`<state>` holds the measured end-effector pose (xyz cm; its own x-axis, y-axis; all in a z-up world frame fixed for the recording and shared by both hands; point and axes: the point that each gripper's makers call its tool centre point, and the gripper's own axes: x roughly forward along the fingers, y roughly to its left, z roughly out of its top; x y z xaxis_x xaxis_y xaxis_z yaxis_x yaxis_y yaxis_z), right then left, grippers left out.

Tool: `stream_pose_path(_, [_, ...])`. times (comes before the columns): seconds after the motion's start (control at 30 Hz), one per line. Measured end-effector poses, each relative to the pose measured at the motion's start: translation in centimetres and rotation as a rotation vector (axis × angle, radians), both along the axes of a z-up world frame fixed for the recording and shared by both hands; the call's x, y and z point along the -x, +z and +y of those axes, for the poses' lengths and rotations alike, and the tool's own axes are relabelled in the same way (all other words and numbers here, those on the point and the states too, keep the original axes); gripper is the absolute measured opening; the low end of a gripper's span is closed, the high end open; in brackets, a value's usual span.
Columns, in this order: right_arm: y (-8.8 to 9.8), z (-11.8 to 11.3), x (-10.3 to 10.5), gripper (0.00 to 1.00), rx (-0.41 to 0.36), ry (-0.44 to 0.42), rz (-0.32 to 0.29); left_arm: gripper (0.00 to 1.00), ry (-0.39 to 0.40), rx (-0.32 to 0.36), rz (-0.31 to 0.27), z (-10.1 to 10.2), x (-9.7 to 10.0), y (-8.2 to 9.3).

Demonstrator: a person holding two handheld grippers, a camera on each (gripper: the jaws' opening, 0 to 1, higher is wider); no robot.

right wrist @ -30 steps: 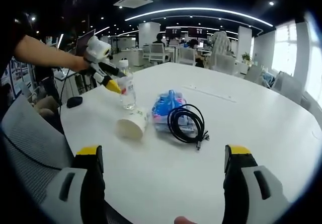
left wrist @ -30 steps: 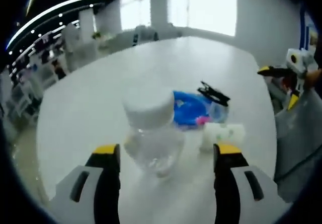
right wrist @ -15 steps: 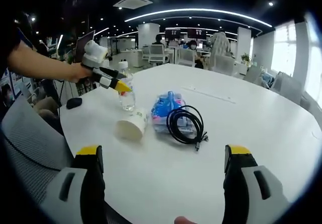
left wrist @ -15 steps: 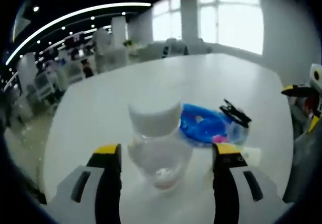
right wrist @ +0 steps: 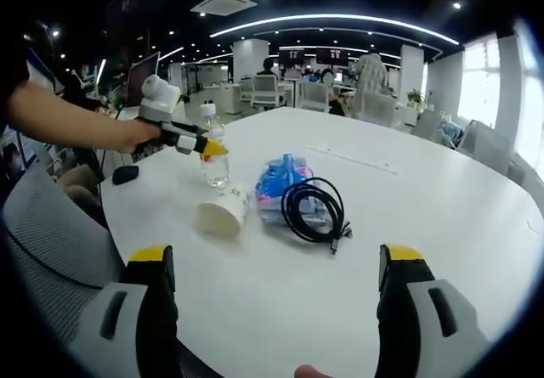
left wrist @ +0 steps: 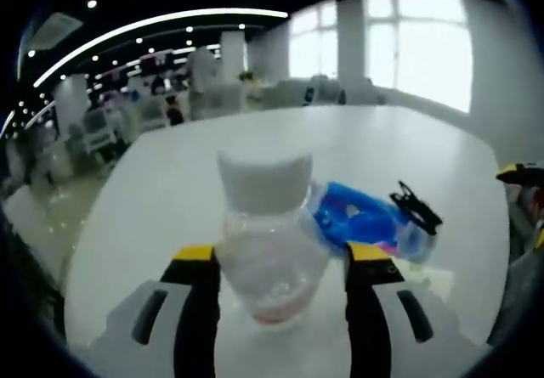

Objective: Arrange the tabletop items into an orderly group along one side of the table until the central work area is clear of visible clutter.

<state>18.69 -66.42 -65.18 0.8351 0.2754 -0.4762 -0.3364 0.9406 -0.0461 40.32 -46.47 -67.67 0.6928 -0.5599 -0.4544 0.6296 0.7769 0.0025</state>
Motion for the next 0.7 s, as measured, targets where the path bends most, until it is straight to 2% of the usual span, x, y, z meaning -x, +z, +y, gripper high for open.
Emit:
stream_pose_path(0.13, [-0.13,0.03,0.04,1.0,0.002,0.004,0.004,0.51,0.017,0.016,-0.006,-0.03,-0.26,0.05])
stream_pose_path(0.2, [-0.12,-0.06,0.03,1.0,0.0,0.001,0.004,0.46,0.036,0.02,-0.013,0.37,-0.6,0.08])
stream_pose_path(0.5, [-0.08,-0.24,0.04,1.0,-0.005,-0.007,0.003,0.44,0.034,0.005,-0.032,0.48,-0.8,0.06])
stream_pose_path(0.7, [0.02,-0.41,0.01,1.0,-0.007,-0.014,0.001,0.43,0.021,-0.004,-0.024,0.56,-0.83,-0.07])
